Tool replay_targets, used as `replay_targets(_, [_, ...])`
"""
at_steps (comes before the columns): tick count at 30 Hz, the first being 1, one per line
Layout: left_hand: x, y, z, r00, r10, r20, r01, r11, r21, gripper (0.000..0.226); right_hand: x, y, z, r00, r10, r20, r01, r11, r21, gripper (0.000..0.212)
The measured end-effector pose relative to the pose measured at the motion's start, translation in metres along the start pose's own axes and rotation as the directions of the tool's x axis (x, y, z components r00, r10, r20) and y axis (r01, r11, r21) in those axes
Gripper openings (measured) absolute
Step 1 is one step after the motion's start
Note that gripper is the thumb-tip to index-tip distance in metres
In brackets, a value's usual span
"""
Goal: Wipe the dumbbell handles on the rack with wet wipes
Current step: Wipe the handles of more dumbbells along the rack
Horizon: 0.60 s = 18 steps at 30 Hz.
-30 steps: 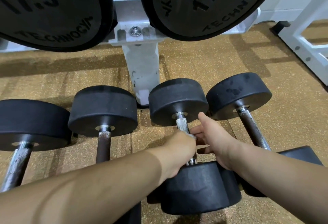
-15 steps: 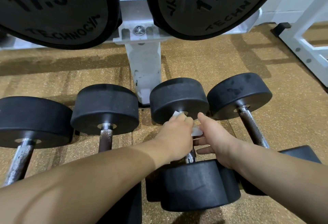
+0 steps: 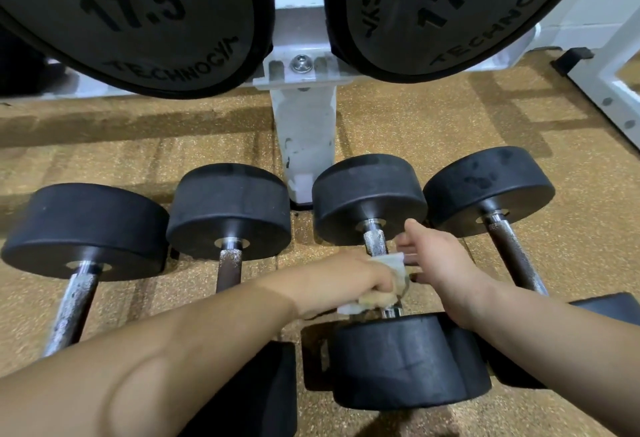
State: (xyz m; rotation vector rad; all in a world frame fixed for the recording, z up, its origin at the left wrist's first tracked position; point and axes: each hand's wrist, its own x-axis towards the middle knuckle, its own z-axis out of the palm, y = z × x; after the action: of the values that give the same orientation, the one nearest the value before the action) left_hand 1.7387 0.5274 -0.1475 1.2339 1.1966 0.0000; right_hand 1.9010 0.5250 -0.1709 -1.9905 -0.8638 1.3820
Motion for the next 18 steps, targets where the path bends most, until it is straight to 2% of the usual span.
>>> replay_targets(1, [-0.008,0.0,-0.011,1.0,0.018,-0.024,-0.018,1.0,-0.024,0.011,-0.004,-0.003,-0.001,0.994,-0.107,0.0,0.107,0.994,-0.03,0.04])
replay_targets(2, [-0.014,-0.002,-0.023,0.999,0.027,-0.041,-0.029,0.998,-0.059,0.008,-0.01,-0.009,-0.001,0.978,-0.202,0.058,0.204,0.978,-0.042,0.033])
replay_targets(3, [-0.023,-0.004,-0.035,0.998,0.039,-0.054,-0.045,0.994,-0.102,0.013,-0.017,-0.018,0.001,0.952,-0.262,0.16,0.27,0.962,-0.03,0.029])
replay_targets(5, [-0.037,-0.01,-0.054,0.994,0.081,-0.069,-0.091,0.984,-0.151,0.026,-0.03,-0.035,0.006,0.878,-0.291,0.381,0.314,0.949,0.0,0.034])
replay_targets(7, [-0.053,-0.018,-0.072,0.987,0.115,-0.108,-0.135,0.969,-0.208,0.029,-0.039,-0.051,0.018,0.809,-0.256,0.53,0.288,0.957,0.022,0.038])
replay_targets(10, [-0.074,-0.036,-0.092,0.984,0.136,-0.113,-0.171,0.895,-0.412,0.034,-0.044,-0.068,0.038,0.751,-0.118,0.65,0.117,0.992,0.045,0.029])
replay_targets(11, [-0.079,-0.042,-0.096,0.982,0.14,-0.124,-0.183,0.853,-0.488,0.035,-0.045,-0.072,0.044,0.74,-0.067,0.67,0.062,0.998,0.032,0.028])
replay_targets(13, [-0.089,-0.051,-0.102,0.963,0.113,-0.245,-0.249,0.724,-0.644,0.033,-0.043,-0.081,0.061,0.733,-0.015,0.68,0.023,1.0,-0.003,0.022])
replay_targets(15, [-0.093,-0.057,-0.101,0.923,0.016,-0.384,-0.338,0.511,-0.791,0.035,-0.042,-0.09,0.07,0.756,-0.009,0.655,0.028,0.999,-0.018,0.012])
replay_targets(17, [-0.097,-0.069,-0.1,0.912,-0.074,-0.404,-0.37,0.282,-0.885,0.039,-0.042,-0.099,0.082,0.762,-0.004,0.648,0.012,1.0,-0.008,0.014])
replay_targets(18, [-0.101,-0.073,-0.098,0.928,-0.078,-0.363,-0.335,0.248,-0.909,0.045,-0.043,-0.103,0.089,0.759,0.005,0.651,-0.005,1.0,-0.001,0.023])
